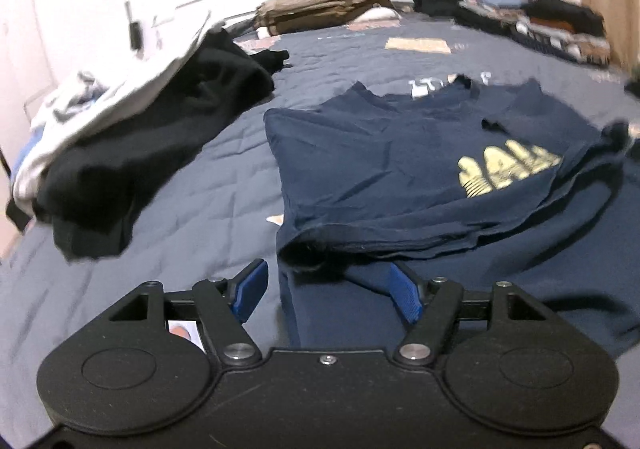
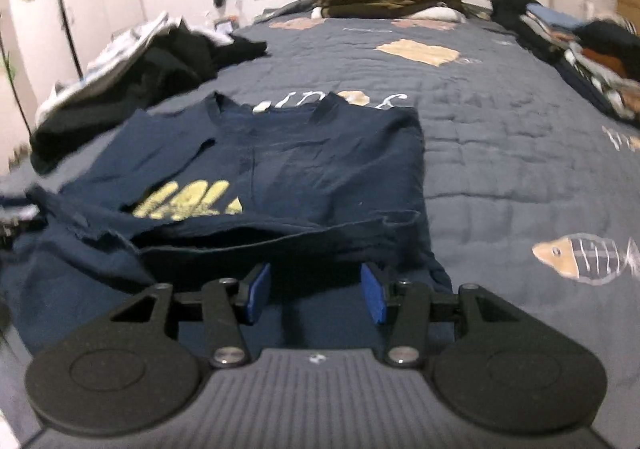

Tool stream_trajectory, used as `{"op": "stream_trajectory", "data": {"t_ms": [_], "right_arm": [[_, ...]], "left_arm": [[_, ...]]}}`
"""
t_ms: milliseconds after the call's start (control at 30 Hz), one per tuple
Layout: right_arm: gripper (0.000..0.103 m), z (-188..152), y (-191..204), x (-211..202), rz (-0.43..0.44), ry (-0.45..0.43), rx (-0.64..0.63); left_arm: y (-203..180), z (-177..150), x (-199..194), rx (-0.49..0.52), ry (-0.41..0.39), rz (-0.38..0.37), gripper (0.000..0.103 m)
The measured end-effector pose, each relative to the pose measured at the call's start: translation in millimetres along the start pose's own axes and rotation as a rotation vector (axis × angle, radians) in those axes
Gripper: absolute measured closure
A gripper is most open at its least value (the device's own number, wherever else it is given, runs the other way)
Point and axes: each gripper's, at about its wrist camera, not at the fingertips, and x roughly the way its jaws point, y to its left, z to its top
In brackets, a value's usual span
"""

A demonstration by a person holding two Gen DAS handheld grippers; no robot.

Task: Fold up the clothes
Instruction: 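Lift the hem with both grippers and fold it over toward the collar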

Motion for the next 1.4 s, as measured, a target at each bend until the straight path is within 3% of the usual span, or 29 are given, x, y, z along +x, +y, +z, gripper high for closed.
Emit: {"op": "stream_trajectory", "data": {"t_ms": [100, 167, 267, 300, 333, 367, 467, 633, 700, 800, 933, 1000, 1067, 1133, 1267, 1400], "right_arm": [[0.054, 3.3, -0.6, 10.3, -0.027, -0.005, -0.035], [0.053, 5.8, -7.6, 18.8, -0.023, 0.011, -0.003], [0.055, 4.1, -15.1, 26.7, -0.007, 0.004, 0.083], [0.058, 3.1, -16.4, 27.6, -0.005, -0.007, 0.107], [0.076, 3.4, -17.9, 28.3, 0.002, -0.015, 0.142], [0.101, 5.1, -19.7, 29.1, 0.023, -0.011, 0.174], [0.102, 10.7, -23.8, 25.0, 0.048, -0.041, 0.256], [0.103, 21.4, -43.1, -2.4, 0.027, -0.202, 0.431], [0.102, 21.4, -49.3, -1.5, -0.010, -0.196, 0.436], [0.100, 20.3, -56.1, 4.1, -0.052, -0.162, 0.429], [0.097, 19.5, -52.5, 15.3, -0.017, -0.059, 0.356], [0.091, 20.8, -48.3, 16.0, -0.006, -0.036, 0.314], [0.068, 20.3, -43.9, 14.5, -0.011, -0.035, 0.276], [0.058, 17.5, -42.2, 16.6, -0.036, -0.031, 0.242], [0.058, 14.6, -39.3, 29.6, -0.045, 0.022, 0.206], [0.056, 11.0, -37.3, 34.2, -0.048, 0.012, 0.194]], "left_arm": [[2.6, 2.2, 10.9, 0.023, 0.010, 0.007, 0.043], [4.3, 6.1, 16.2, 0.019, 0.011, -0.014, 0.071], [2.6, 13.9, 16.0, 0.028, 0.002, -0.031, 0.085], [2.4, 16.9, 12.9, 0.034, -0.010, -0.037, 0.086], [2.9, 19.9, 9.3, 0.032, -0.029, -0.040, 0.087], [4.7, 23.5, 5.2, 0.018, -0.053, -0.039, 0.088], [12.1, 35.1, -7.2, -0.043, -0.130, -0.034, 0.090], [31.3, 47.0, -4.5, -0.221, -0.160, -0.061, 0.088], [33.5, 45.1, 6.3, -0.249, -0.103, -0.058, 0.079], [32.3, 37.3, 20.1, -0.213, -0.016, -0.049, 0.066], [36.0, 29.6, 8.8, -0.125, -0.024, -0.054, 0.040], [39.9, 24.6, 4.5, -0.091, -0.039, -0.056, 0.040], [43.6, 20.7, 6.1, -0.087, -0.031, -0.056, 0.040], [44.2, 19.3, 13.8, -0.101, -0.021, -0.061, 0.040], [40.6, 20.9, 21.5, -0.114, -0.029, -0.074, 0.045], [36.7, 22.7, 28.4, -0.126, -0.038, -0.087, 0.045]]}}
